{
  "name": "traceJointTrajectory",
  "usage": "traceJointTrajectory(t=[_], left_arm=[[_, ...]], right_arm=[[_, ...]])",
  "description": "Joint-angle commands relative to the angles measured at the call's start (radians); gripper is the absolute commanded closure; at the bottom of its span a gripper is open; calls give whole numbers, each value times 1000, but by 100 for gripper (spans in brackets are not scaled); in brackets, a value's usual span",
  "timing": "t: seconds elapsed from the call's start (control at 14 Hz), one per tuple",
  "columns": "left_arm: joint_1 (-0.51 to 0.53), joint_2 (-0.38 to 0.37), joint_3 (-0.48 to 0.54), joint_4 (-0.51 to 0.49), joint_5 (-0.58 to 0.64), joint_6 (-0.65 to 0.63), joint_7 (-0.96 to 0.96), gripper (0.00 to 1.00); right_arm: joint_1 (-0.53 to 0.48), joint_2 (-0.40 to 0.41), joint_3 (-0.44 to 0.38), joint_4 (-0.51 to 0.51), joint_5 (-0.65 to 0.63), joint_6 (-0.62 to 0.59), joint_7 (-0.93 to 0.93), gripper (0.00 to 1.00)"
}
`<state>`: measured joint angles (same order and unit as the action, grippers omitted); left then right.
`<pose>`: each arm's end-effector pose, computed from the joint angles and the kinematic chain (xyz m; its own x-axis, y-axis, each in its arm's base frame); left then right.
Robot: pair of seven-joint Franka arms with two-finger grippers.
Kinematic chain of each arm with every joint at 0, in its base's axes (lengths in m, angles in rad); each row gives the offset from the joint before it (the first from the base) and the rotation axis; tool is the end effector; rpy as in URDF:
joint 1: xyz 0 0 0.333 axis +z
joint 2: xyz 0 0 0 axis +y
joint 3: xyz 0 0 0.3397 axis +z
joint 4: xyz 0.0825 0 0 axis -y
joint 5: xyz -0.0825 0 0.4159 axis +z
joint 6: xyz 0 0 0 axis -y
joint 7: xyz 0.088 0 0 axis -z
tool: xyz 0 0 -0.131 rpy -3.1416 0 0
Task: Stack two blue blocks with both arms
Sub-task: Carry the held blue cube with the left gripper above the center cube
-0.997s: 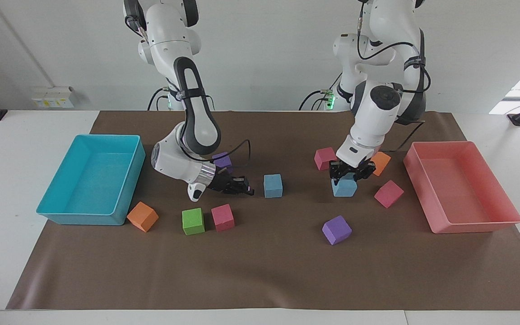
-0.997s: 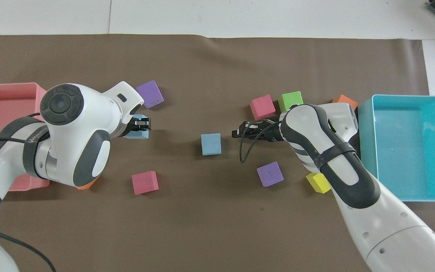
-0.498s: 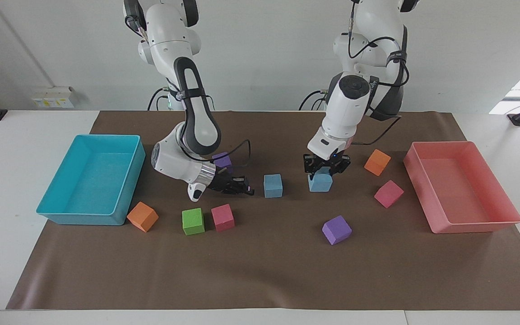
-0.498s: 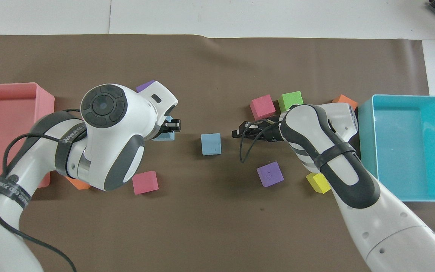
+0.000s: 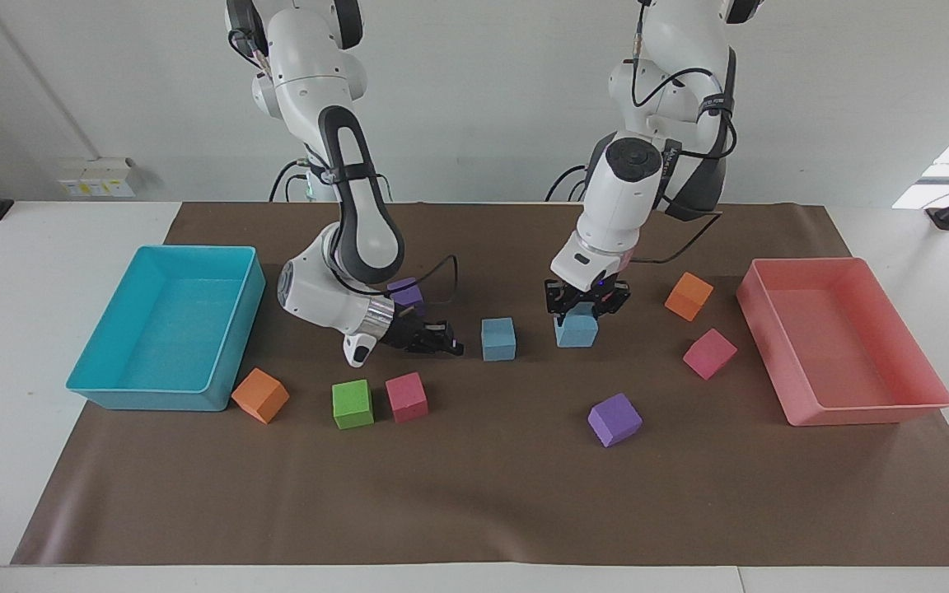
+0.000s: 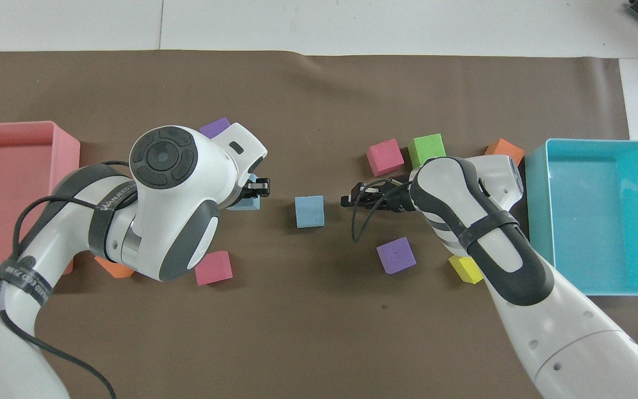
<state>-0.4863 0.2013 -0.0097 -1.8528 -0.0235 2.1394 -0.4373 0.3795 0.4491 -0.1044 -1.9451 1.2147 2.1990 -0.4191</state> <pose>0.5748 -0.3124 0.4061 0.9967 -0.0446 0.0674 -0.0484 -0.9972 0.0566 0.6127 0.2280 0.2319 0.9861 -0.0941 -0.1371 -0.1652 -0.6495 -0.7422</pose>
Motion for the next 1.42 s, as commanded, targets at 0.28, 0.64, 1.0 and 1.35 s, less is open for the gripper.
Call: traceJointTrajectory(t=[0.28, 0.64, 1.0, 1.35], left_arm=[[-55, 16, 13, 73, 5, -59, -30, 100], [-99, 81, 8, 187, -32, -95, -98, 100], [-176, 174, 8, 253, -33, -72, -207, 100], [-213, 197, 11, 247, -24, -50, -282, 100]], right_arm=[[-51, -4, 6, -8, -7, -22, -58, 100], [-39, 0, 8, 11, 16, -1, -52, 100], [-33, 6, 11, -6, 17, 10, -35, 100], [-34, 8, 9, 20, 98, -48, -82, 100]])
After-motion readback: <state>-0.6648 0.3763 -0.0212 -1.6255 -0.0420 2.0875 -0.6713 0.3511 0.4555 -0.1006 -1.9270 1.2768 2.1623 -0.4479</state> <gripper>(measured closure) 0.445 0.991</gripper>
